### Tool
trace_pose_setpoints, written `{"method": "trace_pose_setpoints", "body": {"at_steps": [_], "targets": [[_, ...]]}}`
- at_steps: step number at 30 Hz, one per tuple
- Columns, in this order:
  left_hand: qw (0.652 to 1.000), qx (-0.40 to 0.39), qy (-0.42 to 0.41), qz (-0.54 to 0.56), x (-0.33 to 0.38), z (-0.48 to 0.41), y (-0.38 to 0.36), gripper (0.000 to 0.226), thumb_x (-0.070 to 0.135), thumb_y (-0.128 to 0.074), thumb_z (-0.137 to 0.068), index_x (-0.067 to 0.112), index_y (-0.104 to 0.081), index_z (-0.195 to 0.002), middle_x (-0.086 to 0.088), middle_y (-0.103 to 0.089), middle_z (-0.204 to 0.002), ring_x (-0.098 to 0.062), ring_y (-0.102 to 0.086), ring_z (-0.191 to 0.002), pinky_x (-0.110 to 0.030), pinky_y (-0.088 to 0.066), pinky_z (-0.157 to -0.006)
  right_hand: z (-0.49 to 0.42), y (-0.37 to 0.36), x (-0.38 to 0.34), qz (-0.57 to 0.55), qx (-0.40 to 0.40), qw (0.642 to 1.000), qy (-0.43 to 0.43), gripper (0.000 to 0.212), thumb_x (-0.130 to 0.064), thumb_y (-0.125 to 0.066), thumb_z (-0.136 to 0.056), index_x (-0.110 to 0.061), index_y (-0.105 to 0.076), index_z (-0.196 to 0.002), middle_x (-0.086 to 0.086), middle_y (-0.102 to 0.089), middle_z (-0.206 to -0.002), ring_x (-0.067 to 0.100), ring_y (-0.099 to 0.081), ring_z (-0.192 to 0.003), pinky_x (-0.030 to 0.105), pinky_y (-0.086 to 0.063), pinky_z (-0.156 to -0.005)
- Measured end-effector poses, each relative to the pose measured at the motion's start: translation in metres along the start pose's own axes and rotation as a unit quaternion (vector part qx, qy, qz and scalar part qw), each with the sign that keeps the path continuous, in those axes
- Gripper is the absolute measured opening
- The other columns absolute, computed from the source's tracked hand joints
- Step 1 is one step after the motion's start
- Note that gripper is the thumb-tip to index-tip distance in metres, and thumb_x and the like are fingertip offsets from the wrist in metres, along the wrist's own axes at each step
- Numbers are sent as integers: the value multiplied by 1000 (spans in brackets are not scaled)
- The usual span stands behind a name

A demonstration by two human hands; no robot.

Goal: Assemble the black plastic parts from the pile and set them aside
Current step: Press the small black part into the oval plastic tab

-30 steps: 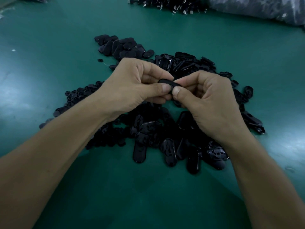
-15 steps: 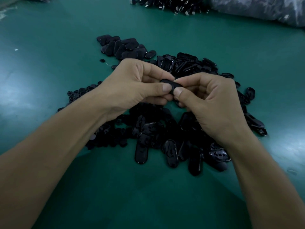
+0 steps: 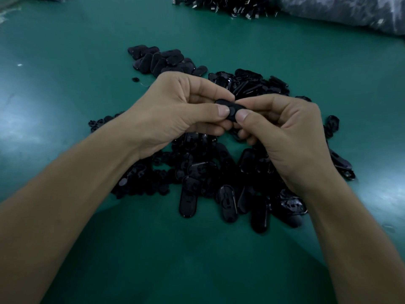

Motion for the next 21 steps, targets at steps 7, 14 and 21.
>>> {"method": "trace_pose_setpoints", "body": {"at_steps": [7,14,21], "targets": [[1000,-7,-2,-22,2,2,-1,27,14,-75,-72,10,-73,-99,-13,-77,-87,-21,-76,-81,-24,-60,-70,1,1,-1,6,5,1000,4,14,-7,-75,-87,-21,-73,-89,-6,-74,-71,2,-66,-59,12,-49,-57],[998,6,-23,-53,3,3,-3,30,16,-80,-68,12,-74,-98,-10,-77,-84,-22,-76,-80,-24,-60,-71,1,0,-1,8,12,1000,5,15,-6,-74,-88,-20,-73,-89,-8,-73,-68,1,-65,-58,11,-49,-56],[995,18,-39,-91,4,3,-4,32,17,-80,-69,12,-73,-99,-8,-77,-82,-20,-76,-78,-25,-61,-70,0,-1,-1,7,13,1000,5,15,-6,-74,-88,-21,-73,-90,-9,-73,-69,1,-65,-59,12,-49,-57]]}}
Point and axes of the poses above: each hand's wrist, its own z-axis away from the middle knuckle, its own y-axis out of the back of the hand, x = y × z, the point moved 2 cm from there along -z, towards the middle knuckle
